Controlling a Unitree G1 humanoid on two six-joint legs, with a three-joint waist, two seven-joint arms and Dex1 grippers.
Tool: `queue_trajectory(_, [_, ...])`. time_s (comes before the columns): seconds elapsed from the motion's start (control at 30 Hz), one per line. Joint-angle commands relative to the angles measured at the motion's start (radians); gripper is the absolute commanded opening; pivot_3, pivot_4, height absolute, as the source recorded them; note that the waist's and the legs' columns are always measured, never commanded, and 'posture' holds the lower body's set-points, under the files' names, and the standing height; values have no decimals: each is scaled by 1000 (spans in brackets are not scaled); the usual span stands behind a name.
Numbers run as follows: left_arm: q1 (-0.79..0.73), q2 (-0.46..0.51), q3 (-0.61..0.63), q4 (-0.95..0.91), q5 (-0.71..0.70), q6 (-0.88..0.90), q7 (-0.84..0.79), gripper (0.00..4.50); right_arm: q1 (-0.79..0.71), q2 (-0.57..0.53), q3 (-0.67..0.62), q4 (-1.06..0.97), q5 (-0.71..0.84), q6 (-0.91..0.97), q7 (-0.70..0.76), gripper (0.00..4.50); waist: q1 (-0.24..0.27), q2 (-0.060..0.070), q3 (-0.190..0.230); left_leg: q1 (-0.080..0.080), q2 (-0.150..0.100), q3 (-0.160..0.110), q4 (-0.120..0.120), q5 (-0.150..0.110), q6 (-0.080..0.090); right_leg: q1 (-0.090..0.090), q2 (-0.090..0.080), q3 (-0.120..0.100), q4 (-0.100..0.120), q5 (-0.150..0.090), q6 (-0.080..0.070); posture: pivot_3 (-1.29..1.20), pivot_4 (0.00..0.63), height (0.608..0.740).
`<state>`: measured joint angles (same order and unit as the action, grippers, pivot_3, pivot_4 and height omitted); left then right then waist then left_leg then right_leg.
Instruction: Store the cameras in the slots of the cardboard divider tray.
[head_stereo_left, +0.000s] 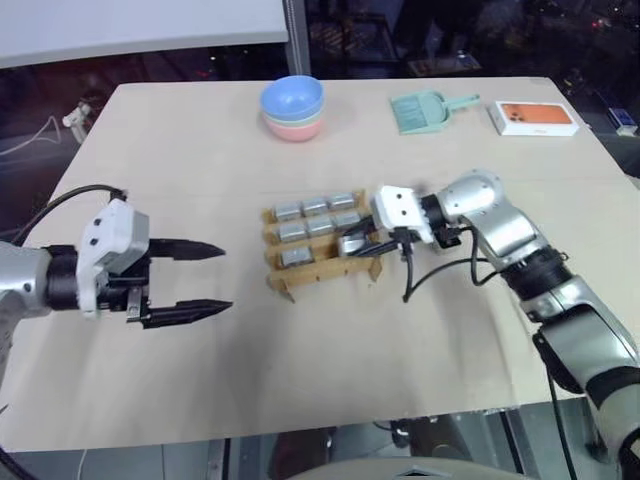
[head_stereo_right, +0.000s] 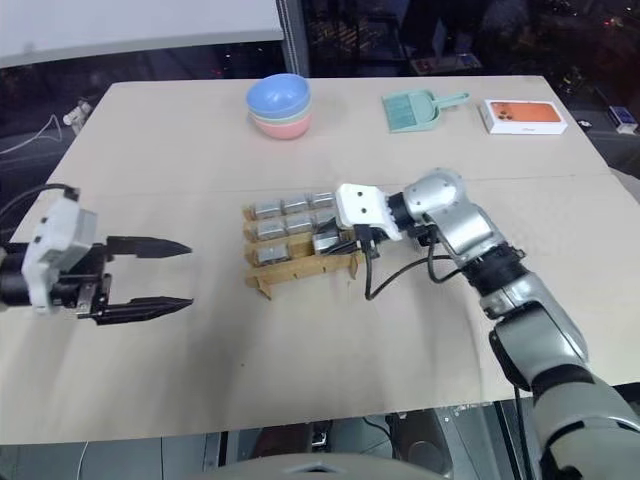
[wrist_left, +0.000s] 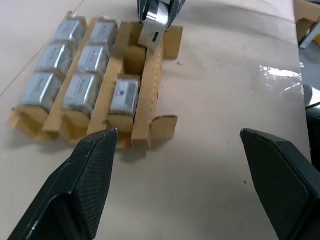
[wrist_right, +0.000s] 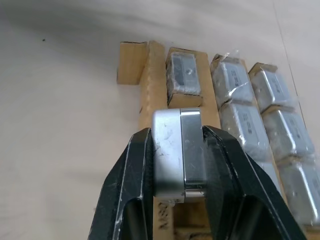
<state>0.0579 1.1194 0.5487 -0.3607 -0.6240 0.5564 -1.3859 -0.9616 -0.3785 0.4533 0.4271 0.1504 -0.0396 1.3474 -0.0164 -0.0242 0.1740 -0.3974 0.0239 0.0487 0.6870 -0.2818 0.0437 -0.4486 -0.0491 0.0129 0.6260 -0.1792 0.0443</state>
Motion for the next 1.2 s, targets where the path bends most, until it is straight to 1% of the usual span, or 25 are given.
queue_trajectory(0.03, [31,-9,67,-47,-11,6,24,4095,-59,42,-29,63,-14,-70,20,769,-1,0,0,0,0,0,0,0,0,0,0,0,0,0,0,0,150,740])
queue_trajectory(0.17, [63,-22,83,-58,-10,5,42,4095,-96,82,-50,129,-16,-77,30,769,0,0,0,0,0,0,0,1,-1,0,0,0,1,0,-1,0,150,740])
queue_trajectory(0.3, [78,-30,80,-58,-7,-4,56,4095,-109,120,-69,118,6,-22,48,769,-1,1,0,0,0,0,0,1,-2,0,0,0,1,0,-1,0,150,740])
queue_trajectory(0.57, [62,-39,53,-49,-13,-13,77,4095,-137,158,-56,264,-97,-87,-8,769,-1,1,0,0,0,0,0,1,-2,0,0,-1,1,0,-1,0,150,740])
queue_trajectory(0.73, [44,-38,31,-39,-12,-18,84,4095,-149,172,-56,343,-122,-86,13,769,-1,1,1,0,0,0,-1,1,-3,0,0,-1,1,0,-1,0,150,740])
queue_trajectory(0.87, [37,-39,23,-32,-11,-21,86,4095,-138,185,-56,345,-106,-54,64,769,-2,1,1,1,0,0,-1,1,-3,0,-1,-1,1,0,-1,0,150,740])
queue_trajectory(1.0, [33,-41,18,-29,-10,-21,87,4095,-120,192,-50,330,-110,-41,83,769,-1,2,1,1,0,-1,-1,2,-3,0,0,-1,1,0,-2,0,150,740])
queue_trajectory(1.07, [31,-41,15,-26,-7,-23,86,4095,-117,197,-49,336,-115,-47,74,769,-1,2,1,1,0,-1,-1,2,-3,0,0,-1,1,0,-1,0,150,740])
queue_trajectory(1.17, [28,-40,9,-22,-6,-26,85,4095,-132,209,-53,373,-139,-62,25,769,-3,2,1,1,-1,0,-2,1,-3,0,0,-1,1,1,0,0,150,740])
queue_trajectory(1.2, [25,-39,6,-21,-6,-27,85,4095,-137,211,-55,381,-144,-66,19,1269,-3,2,1,1,-1,0,-2,1,-3,0,0,-1,1,1,0,0,150,740])
